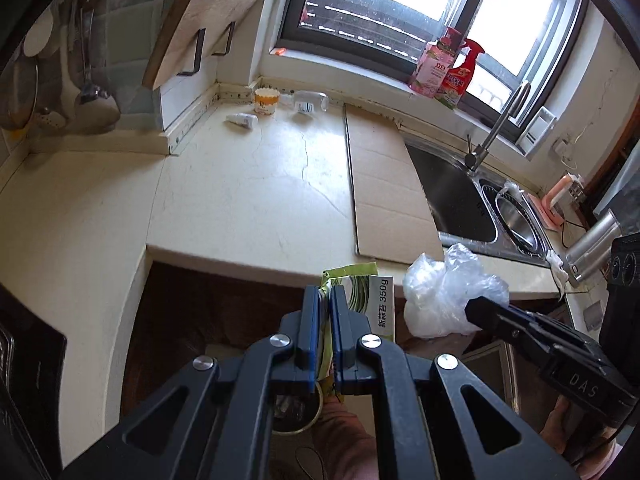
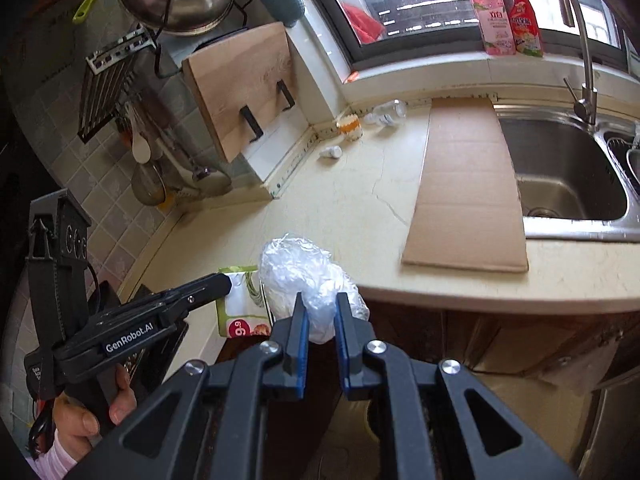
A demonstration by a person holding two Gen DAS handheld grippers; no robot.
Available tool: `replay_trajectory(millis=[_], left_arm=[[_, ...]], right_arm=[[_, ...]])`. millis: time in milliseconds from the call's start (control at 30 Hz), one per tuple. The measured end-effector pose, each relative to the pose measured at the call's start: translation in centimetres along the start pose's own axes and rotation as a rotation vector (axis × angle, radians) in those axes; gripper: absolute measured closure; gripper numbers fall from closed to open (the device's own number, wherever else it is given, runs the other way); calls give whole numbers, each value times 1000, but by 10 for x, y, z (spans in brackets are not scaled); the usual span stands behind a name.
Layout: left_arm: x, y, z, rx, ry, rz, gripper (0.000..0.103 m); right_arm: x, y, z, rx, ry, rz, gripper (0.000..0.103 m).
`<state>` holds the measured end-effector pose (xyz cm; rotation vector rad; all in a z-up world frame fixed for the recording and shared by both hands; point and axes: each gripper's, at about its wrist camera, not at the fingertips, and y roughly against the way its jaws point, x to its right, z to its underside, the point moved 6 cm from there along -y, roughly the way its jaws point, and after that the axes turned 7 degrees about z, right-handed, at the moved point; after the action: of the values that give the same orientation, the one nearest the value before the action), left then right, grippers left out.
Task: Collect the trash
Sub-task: 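Lower the packet and plastic bag over the black bin and release both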
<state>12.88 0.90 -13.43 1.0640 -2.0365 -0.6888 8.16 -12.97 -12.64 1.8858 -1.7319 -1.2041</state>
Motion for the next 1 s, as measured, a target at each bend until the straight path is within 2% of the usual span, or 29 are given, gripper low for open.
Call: replay_trajectory(millis=[267,400,633,833,900,933,967,1000], left_arm=[[-12,-24,67,-120,31,-2,99],[-24,-54,96,-187,53,-10,99],[-52,-134,163,-302,87,-22,99],[-89,-224,225,-374,121,-64,99],[-102,-247,241,-383,135,-84,95],[-108,-258,248,-386,144,-91,85],[-113,-266,254,-390,152,-99,66],[-119,-273,259,-391,161,-109,55]], right_arm=[[8,-31,78,-193,-45,52,91],[25,-58,107,-278,-63,92,91],[65,-135,164,-430,-101,150,91],[103,-219,221,-503,-82,159,89],[114,-246,237,-524,-73,160,87],[119,-259,245,-537,-77,153,86],[124,-270,251,-549,-80,156,83],[128,-279,256,-559,-81,154,74]])
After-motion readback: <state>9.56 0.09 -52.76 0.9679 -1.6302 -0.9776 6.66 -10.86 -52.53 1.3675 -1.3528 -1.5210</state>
